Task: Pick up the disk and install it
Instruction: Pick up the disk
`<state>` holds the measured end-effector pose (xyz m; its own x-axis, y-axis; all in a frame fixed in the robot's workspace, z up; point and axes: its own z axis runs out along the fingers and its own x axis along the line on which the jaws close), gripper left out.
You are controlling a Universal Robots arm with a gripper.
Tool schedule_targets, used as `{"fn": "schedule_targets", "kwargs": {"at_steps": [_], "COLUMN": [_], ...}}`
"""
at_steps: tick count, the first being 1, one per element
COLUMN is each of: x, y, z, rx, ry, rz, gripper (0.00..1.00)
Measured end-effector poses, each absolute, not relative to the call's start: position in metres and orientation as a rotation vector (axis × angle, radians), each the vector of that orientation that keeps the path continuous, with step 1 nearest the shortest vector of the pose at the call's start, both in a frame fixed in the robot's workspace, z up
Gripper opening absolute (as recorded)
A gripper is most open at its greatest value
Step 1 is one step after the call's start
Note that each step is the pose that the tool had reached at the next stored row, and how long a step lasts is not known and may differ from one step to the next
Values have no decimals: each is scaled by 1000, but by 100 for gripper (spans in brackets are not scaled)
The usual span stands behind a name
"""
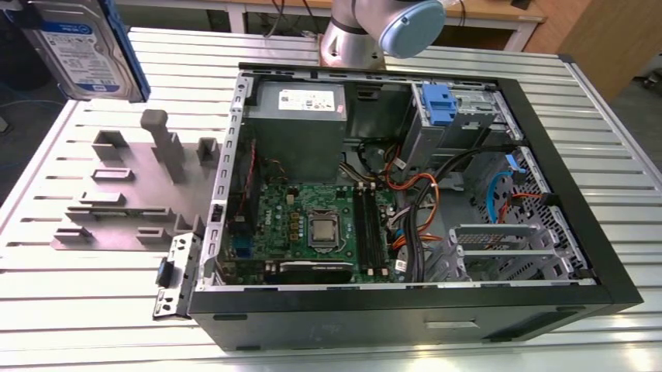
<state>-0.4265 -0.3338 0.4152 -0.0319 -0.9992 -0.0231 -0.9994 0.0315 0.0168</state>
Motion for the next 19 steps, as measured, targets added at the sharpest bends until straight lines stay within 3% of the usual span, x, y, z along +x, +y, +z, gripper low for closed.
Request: {"fn": "schedule_targets", "kwargs": {"at_steps": [19], "x": [-426], "y": [-334], "z": [425], "rx": [-2182], "ry": [2253], "rz": [44], "gripper": [36]}}
